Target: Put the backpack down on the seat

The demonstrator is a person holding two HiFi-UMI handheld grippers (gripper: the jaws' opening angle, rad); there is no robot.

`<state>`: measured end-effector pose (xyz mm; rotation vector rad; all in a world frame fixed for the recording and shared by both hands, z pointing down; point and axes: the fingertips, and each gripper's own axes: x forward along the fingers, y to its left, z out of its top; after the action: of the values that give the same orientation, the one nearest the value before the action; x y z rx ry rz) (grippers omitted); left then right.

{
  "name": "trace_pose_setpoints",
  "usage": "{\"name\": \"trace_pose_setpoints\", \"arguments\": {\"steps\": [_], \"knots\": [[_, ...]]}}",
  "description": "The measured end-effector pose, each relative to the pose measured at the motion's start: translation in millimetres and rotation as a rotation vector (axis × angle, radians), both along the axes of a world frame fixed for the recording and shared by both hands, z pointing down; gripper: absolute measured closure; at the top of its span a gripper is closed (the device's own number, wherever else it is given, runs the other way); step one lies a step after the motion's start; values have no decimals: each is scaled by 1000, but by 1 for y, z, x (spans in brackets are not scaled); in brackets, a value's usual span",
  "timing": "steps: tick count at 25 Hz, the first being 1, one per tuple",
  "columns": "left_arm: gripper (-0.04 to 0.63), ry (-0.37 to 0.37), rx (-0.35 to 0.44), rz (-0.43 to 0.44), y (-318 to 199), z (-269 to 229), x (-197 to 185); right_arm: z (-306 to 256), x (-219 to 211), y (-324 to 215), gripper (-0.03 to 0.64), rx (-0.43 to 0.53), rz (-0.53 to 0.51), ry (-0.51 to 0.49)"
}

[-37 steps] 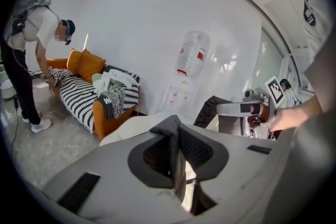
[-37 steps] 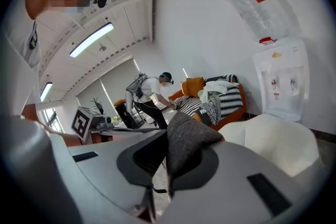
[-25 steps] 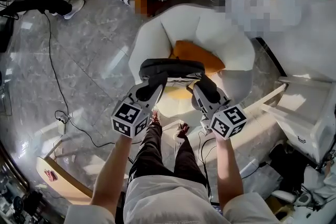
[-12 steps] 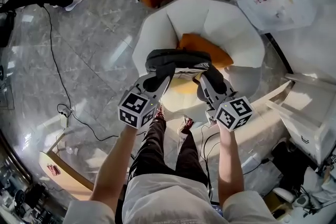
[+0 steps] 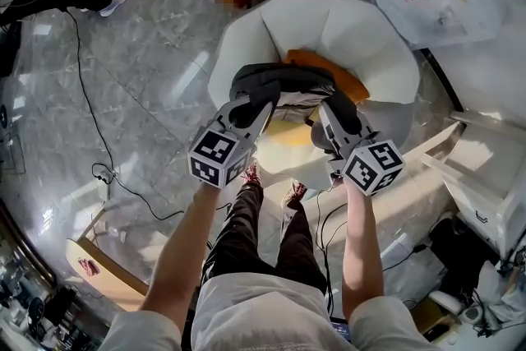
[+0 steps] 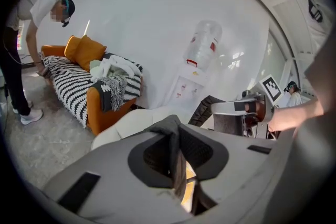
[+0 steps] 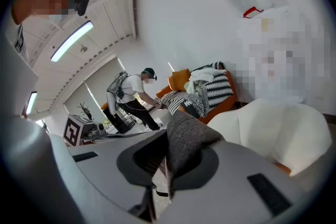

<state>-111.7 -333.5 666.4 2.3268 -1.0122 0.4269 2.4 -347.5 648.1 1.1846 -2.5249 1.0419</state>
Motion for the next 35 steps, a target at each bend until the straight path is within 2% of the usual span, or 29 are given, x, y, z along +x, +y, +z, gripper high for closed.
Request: {"name": "trace_pose_setpoints", "arguments": {"steps": [10, 17, 30, 35], "knots": [[540, 17, 24, 28, -21, 15, 10, 16, 5, -24, 586, -13, 20, -12], [540, 28, 13, 1, -39, 29, 7, 25, -2, -39, 586, -28, 17, -22], [538, -9, -18, 19, -64, 56, 10, 49, -4, -58, 586, -63, 48, -42], [534, 26, -26, 7, -74, 65, 8, 59, -8, -63, 586, -75, 42, -35]]}}
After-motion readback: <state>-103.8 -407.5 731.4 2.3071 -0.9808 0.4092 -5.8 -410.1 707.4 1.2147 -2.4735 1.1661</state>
